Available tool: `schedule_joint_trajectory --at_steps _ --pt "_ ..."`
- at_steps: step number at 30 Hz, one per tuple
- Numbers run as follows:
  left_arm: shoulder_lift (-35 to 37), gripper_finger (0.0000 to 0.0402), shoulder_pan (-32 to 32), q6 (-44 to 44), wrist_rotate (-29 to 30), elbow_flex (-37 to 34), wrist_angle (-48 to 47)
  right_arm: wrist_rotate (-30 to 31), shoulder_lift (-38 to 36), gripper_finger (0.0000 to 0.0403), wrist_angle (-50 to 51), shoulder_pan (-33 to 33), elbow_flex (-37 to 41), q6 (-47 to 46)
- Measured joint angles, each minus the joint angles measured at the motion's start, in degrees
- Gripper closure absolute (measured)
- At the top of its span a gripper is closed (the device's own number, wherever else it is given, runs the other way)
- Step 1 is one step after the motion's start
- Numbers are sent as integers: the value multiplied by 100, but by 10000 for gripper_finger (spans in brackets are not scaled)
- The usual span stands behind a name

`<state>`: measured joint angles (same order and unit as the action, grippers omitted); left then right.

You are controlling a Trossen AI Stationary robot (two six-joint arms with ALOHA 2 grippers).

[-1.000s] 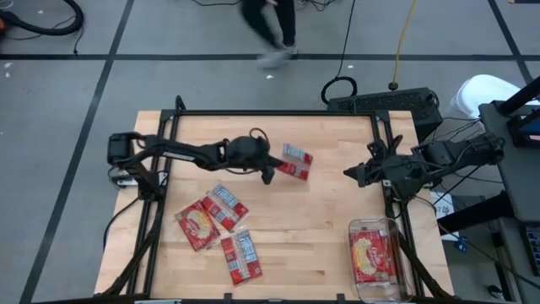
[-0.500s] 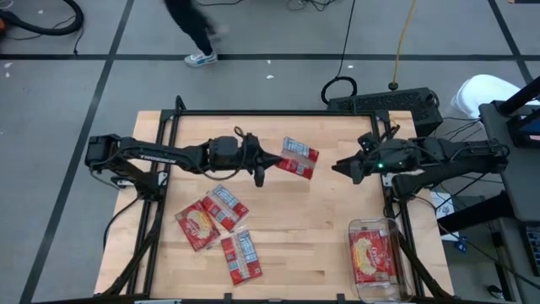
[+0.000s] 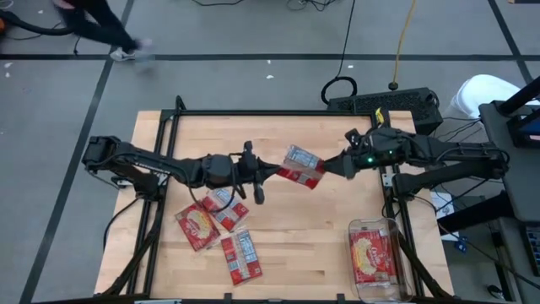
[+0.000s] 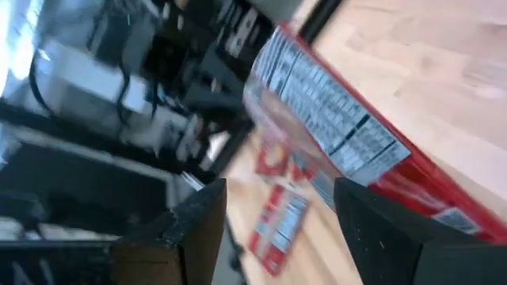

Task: Sort popcorn bags into baskets
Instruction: Put the popcorn bag into the transparent bin

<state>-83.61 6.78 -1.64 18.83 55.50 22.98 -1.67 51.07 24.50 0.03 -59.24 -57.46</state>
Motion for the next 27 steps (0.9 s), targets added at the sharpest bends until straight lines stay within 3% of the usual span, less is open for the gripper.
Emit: schedule_joint_trajectory --at_steps 5,7,15,22,27 --pt "0 401 116 404 234 608 -730 18 -9 176 -525 75 0 -407" --pt "0 401 118 573 321 914 -1271 141 -9 176 -493 111 0 -986" --pt "0 401 114 1403 1422 1922 -3140 624 5 176 -918 102 0 -2010" --pt "2 401 114 1991 2455 2168 -3419 799 196 176 -1046 -78 0 -2713" --pt "2 401 113 2278 2480 2177 -3455 1067 498 176 -1477 -348 0 -2700"
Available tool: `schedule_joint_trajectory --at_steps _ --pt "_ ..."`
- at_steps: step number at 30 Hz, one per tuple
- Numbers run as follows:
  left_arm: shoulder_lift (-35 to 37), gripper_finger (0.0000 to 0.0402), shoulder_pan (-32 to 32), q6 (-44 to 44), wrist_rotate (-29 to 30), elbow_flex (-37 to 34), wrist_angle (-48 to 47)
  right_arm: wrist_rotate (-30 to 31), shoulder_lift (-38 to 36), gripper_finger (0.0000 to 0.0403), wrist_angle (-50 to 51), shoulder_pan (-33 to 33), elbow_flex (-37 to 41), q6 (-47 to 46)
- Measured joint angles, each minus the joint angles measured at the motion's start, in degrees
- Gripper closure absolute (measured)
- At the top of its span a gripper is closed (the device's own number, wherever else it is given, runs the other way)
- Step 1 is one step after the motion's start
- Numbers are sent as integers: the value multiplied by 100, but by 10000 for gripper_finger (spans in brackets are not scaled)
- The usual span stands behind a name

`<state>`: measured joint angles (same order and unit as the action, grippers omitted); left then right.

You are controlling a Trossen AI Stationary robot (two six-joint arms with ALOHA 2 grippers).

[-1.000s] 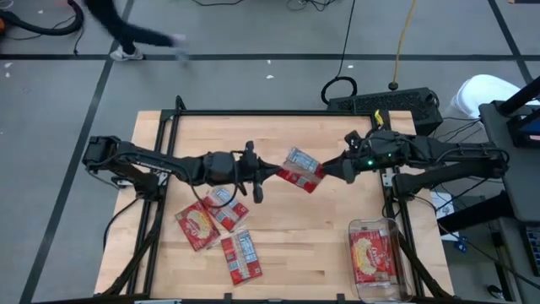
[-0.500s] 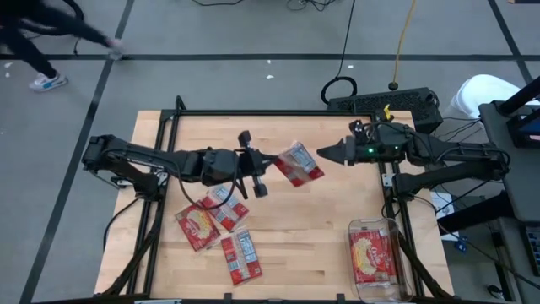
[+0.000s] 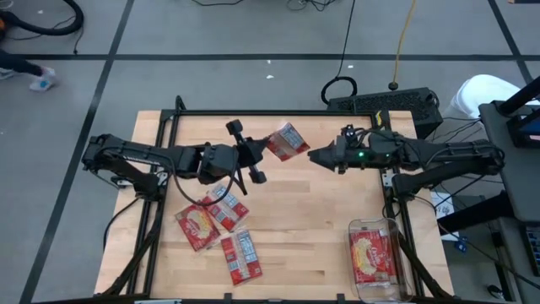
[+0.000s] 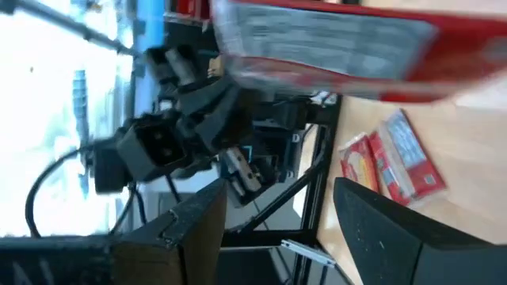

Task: Sort popcorn bags into baskets
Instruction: Put the popcorn bag into the transparent bin

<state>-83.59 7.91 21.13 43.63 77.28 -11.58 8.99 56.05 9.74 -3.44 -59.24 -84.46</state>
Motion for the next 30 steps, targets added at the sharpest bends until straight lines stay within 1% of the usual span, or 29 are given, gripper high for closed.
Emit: schedule_joint_trajectory --at_steps 3,6,8,9,12,16,22,24,26,30 --pt "0 401 69 31 10 0 -37 -10 151 176 -542 -92 0 938" --pt "0 401 179 151 38 0 -33 63 184 176 -710 -164 0 1276" --pt "0 401 257 156 38 0 -35 195 184 176 -743 -160 0 1680" --pt "0 401 300 163 38 0 -35 269 184 176 -733 -160 0 2023" --pt "0 401 427 170 6 0 -35 323 182 176 -639 -156 0 3589" --pt "0 401 582 164 -55 0 -33 329 228 176 -387 -153 0 5121" --pt "0 401 730 18 -72 0 -11 303 340 176 -366 -153 -4 6762" --pt "0 401 756 4 -73 0 -13 300 439 177 -339 -153 -4 7142" --pt "0 401 760 -29 -73 0 -13 269 570 181 -345 -127 -4 7319" --pt "0 401 742 -93 -102 0 130 -105 826 201 -325 -28 -4 7292"
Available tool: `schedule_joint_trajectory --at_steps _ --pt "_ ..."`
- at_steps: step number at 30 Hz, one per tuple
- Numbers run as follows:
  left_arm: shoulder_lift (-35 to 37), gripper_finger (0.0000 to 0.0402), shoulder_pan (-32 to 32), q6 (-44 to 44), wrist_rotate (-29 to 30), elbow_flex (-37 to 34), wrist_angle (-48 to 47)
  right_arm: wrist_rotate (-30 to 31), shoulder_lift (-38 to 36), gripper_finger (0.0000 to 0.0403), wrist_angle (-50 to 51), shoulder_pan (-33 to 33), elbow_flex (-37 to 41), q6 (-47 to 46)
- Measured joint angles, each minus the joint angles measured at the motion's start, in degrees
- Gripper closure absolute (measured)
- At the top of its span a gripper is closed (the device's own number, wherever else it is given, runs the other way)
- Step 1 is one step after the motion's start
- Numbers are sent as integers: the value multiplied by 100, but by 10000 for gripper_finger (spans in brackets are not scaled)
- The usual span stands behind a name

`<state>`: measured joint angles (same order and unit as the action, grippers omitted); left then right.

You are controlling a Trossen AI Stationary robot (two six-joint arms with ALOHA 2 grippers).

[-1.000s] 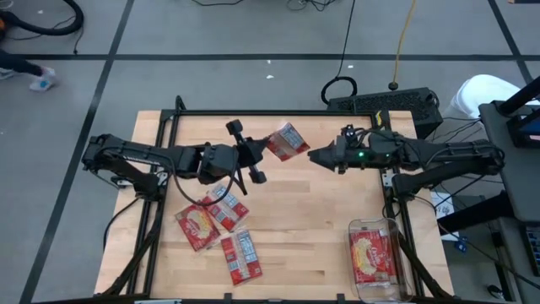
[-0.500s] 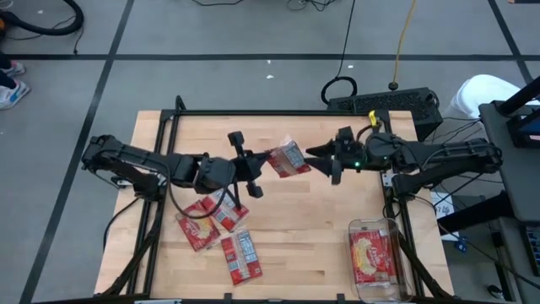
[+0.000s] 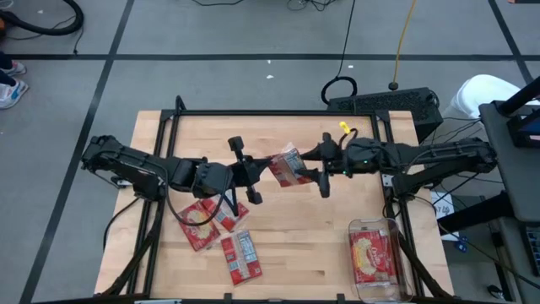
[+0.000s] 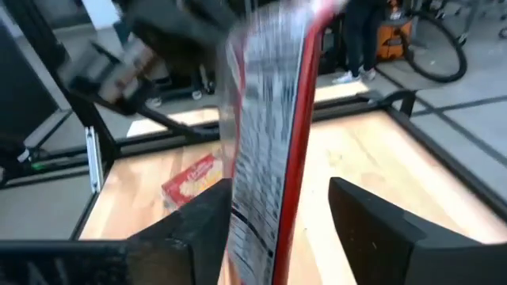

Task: Sort popcorn bags into baskets
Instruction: Put the popcorn bag into the transparent bin

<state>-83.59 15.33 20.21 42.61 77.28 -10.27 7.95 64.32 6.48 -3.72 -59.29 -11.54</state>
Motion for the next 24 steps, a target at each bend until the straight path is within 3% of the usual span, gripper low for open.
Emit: schedule_joint_trajectory --at_steps 8,13,20,24 --pt "0 394 -37 -318 -101 2 115 -72 45 311 -55 74 4 84" --pt "0 338 -119 -1868 -107 4 362 -76 -218 387 23 76 4 262" --pt "0 197 -133 -3357 -79 4 1041 -55 -631 377 658 93 4 1016" --pt "107 151 -220 -4492 -54 4 1187 -58 -945 383 1021 102 7 1587"
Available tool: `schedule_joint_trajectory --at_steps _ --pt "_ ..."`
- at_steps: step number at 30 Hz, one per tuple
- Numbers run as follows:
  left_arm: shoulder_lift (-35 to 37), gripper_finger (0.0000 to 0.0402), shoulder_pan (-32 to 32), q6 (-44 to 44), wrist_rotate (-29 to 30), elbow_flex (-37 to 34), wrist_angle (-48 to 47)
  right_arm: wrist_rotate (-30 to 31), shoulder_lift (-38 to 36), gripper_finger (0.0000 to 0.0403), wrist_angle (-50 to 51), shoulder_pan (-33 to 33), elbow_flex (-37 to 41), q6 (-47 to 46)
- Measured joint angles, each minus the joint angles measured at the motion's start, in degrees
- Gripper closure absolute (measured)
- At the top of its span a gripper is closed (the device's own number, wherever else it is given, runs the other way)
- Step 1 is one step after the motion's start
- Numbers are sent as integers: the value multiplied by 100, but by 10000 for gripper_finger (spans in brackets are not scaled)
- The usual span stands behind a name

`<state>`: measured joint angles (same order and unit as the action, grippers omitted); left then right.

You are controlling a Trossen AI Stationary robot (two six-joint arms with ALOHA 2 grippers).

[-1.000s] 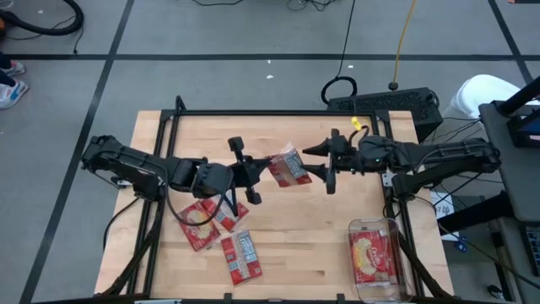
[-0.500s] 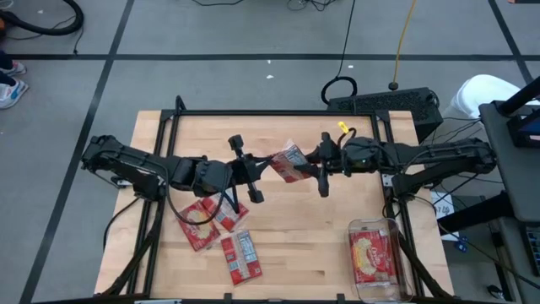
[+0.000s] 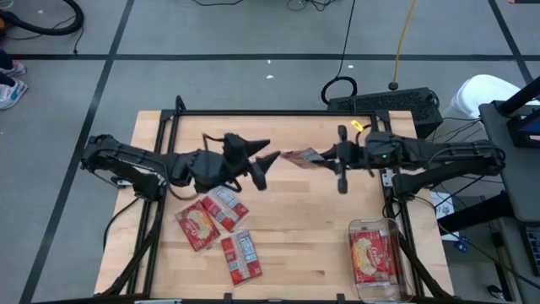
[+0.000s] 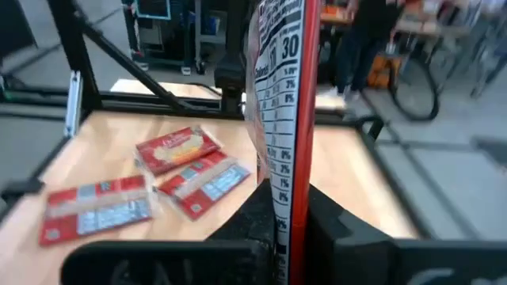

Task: Sort popcorn bags into baskets
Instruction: Put the popcorn bag into the transparent bin

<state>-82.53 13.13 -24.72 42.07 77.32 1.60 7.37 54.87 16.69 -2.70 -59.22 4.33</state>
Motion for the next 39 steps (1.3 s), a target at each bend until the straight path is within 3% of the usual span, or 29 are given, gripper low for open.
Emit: schedule_joint_trajectory --at_steps 4,8,11,13,17,24,30,34,39 --pt "20 149 -231 -1907 -73 11 -391 -167 -338 394 21 0 -2 994" --pt "-18 176 -787 -4086 -1491 4 -1121 -309 -532 394 -1 -2 -2 1791" --pt "-96 199 -1086 -4800 -2384 -8 -1236 -291 -563 393 -18 -65 -2 2463" --pt "-94 212 -1208 -5097 -2539 -9 -1154 -253 -559 393 -7 -152 -2 3074" --pt "-53 232 -1470 -5318 -2643 0 -824 519 -524 393 -12 -380 -2 3906" --pt "17 248 -1817 -5558 -3841 5 -522 2158 -222 392 -229 -757 -4 6350" --pt "22 212 -2124 -5352 -4788 -7 -585 2198 106 392 -208 -895 -4 7752" --pt "18 164 -2321 -5276 -5313 -7 -628 2243 255 392 -230 -931 -4 8045" --pt "-84 109 -2405 -5274 -5450 -8 -974 2431 308 392 -229 -946 -4 8193"
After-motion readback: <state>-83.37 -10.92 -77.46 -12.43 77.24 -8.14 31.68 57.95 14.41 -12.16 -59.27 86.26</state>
